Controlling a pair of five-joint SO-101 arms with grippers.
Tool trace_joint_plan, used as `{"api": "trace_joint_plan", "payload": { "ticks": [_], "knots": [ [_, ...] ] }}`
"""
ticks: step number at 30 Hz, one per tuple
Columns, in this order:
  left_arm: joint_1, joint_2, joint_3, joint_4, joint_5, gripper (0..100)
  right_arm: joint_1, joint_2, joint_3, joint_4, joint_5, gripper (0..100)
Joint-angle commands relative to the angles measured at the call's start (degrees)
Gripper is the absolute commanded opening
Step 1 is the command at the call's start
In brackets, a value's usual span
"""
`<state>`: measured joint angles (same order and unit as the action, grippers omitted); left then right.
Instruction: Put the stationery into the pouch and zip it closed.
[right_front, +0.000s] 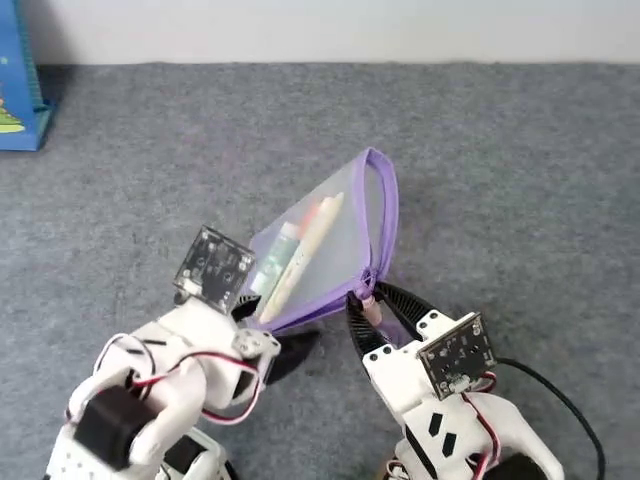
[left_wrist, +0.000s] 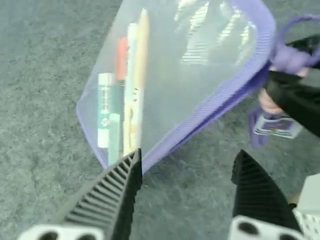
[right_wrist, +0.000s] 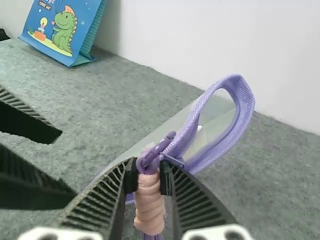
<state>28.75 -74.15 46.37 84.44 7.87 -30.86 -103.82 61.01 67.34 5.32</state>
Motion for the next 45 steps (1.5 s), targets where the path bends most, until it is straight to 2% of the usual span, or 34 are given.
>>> {"api": "trace_joint_plan", "payload": {
  "ticks": [1, 11, 14, 23, 35, 39, 42, 45],
  "knots": [
    [2.73, -5.10, 2.59, -5.36, -0.79, 29, -0.48, -0.13, -2.99, -1.80, 0.79, 0.8],
    [4.84, -8.26, 23.96, -29.71, -3.52, 29, -0.75, -0.13, -3.08, -1.71, 0.44, 0.8],
    [7.21, -8.26, 25.54, -31.74, -3.60, 29, -0.75, -0.13, -3.08, -1.80, 0.44, 0.8],
    [7.30, -8.18, 25.71, -37.19, -3.60, 26, -2.68, -0.13, -5.63, -0.48, 0.26, 0.8],
    [7.21, -8.18, 25.71, -37.19, -3.34, 26, -4.18, -0.13, -12.31, 8.22, -1.67, 0.8],
    [7.47, -8.26, 25.36, -37.27, -3.52, 23, -4.53, -0.13, -15.65, 10.68, -1.67, 0.8],
    [7.65, -8.26, 25.45, -39.74, -3.52, 22, -8.40, -0.13, -17.41, 13.67, -1.85, 0.8],
    [7.74, -8.26, 25.54, -41.49, -3.43, 22, -11.47, -0.13, -17.58, 15.16, -5.19, 0.8]
  ]
}}
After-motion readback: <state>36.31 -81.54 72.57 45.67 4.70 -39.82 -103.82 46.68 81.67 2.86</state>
